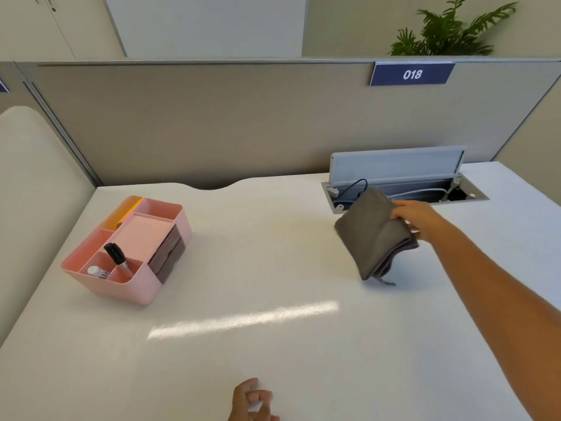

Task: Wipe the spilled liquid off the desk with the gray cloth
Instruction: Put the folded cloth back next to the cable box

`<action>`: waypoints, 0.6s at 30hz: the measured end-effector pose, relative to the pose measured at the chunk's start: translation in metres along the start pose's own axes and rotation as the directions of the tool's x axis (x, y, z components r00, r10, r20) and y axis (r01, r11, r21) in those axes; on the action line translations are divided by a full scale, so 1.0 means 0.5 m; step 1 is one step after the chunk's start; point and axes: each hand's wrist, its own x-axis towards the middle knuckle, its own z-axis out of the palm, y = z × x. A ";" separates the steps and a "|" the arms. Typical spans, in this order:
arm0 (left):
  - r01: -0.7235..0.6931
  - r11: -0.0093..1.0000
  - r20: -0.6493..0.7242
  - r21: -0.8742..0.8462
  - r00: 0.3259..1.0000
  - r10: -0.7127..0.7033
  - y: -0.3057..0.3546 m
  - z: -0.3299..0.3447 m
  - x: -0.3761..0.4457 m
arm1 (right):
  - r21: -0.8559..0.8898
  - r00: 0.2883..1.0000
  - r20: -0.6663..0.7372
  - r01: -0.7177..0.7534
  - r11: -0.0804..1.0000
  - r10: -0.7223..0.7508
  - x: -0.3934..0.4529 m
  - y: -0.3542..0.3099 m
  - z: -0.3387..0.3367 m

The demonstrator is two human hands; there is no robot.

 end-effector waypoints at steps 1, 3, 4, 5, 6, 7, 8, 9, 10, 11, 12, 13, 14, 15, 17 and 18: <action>-0.001 1.000 0.015 -0.001 1.000 0.001 -0.005 -0.005 0.000 | -0.166 0.995 -0.101 -0.001 0.986 -0.016 0.016 0.025 -0.017; -0.016 0.999 0.025 0.030 1.000 0.015 -0.014 -0.011 -0.002 | -0.453 0.975 -0.211 -0.036 0.891 -0.067 0.032 0.071 -0.036; -0.026 0.999 0.026 0.036 0.999 0.025 -0.017 -0.013 -0.002 | -0.513 0.973 -0.213 -0.031 0.858 -0.092 0.036 0.090 -0.033; -0.026 0.999 0.030 0.036 0.999 0.025 -0.021 -0.014 -0.001 | -0.551 0.973 -0.190 0.005 0.835 -0.130 0.038 0.103 -0.023; -0.022 0.999 0.036 0.039 0.999 0.020 -0.023 -0.015 0.001 | -0.581 0.974 -0.143 0.061 0.811 -0.175 0.036 0.110 -0.008; -0.013 0.999 0.040 0.045 0.999 0.011 -0.025 -0.014 0.002 | -0.606 0.973 -0.076 0.127 0.785 -0.216 0.034 0.118 0.009; -0.007 0.999 0.044 0.047 0.999 0.005 -0.026 -0.013 0.003 | -0.628 0.967 0.002 0.200 0.752 -0.255 0.030 0.125 0.026; -0.004 0.999 0.044 0.045 0.999 0.002 -0.027 -0.014 0.003 | -0.657 0.955 0.078 0.266 0.706 -0.287 0.027 0.131 0.042; -0.002 0.999 0.040 0.044 0.999 0.001 -0.027 -0.015 0.004 | -0.696 0.940 0.146 0.319 0.643 -0.308 0.027 0.138 0.057; -0.004 0.999 0.039 0.045 0.999 0.002 -0.027 -0.016 0.004 | -0.743 0.930 0.201 0.350 0.570 -0.308 0.028 0.144 0.072; -0.006 0.999 0.043 0.045 0.999 0.004 -0.027 -0.018 0.004 | -0.784 0.926 0.234 0.359 0.506 -0.295 0.031 0.150 0.088; -0.005 0.999 0.049 0.048 0.999 0.003 -0.026 -0.019 0.002 | -0.816 0.929 0.243 0.352 0.459 -0.280 0.034 0.155 0.100; -0.005 0.999 0.051 0.045 0.999 0.002 -0.024 -0.019 0.001 | -0.837 0.933 0.242 0.340 0.428 -0.267 0.039 0.161 0.113; -0.001 0.999 0.048 0.042 0.999 -0.001 -0.020 -0.018 0.000 | -0.853 0.939 0.236 0.324 0.409 -0.250 0.044 0.166 0.122; -0.001 0.999 0.031 0.033 1.000 0.000 -0.014 -0.016 -0.002 | -0.871 0.955 0.223 0.286 0.400 -0.196 0.053 0.182 0.131; 0.001 1.000 0.025 0.028 1.000 -0.002 -0.013 -0.016 -0.002 | -0.873 0.961 0.218 0.269 0.407 -0.167 0.058 0.192 0.133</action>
